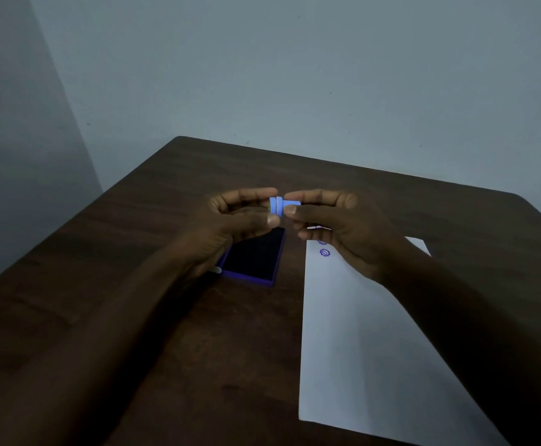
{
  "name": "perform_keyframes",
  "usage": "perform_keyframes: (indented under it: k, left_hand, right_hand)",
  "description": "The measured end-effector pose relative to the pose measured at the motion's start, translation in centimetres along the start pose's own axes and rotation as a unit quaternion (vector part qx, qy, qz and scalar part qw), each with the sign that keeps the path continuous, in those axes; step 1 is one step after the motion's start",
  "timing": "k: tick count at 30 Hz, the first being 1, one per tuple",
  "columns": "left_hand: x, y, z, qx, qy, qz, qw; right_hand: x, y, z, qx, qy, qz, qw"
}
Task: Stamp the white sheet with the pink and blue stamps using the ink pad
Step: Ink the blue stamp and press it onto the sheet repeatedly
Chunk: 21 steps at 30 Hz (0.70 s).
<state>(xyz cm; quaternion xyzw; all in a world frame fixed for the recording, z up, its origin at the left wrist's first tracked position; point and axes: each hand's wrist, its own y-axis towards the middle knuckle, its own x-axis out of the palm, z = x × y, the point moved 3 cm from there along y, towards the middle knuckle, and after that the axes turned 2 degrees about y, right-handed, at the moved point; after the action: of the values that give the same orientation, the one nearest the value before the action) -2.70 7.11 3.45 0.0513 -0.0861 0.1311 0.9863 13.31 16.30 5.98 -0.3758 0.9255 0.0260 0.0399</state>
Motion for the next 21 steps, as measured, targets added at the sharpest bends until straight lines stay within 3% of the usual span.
perform_keyframes:
  k: [16, 21]
  left_hand:
    - [0.2, 0.6, -0.3, 0.105, 0.150, 0.012, 0.983]
    - [-1.3, 1.2, -0.5, 0.088, 0.248, 0.046, 0.964]
  right_hand:
    - [-1.3, 0.5, -0.5, 0.000, -0.061, -0.028, 0.998]
    - [-6.3, 1.3, -3.0, -0.041, -0.097, 0.088, 0.991]
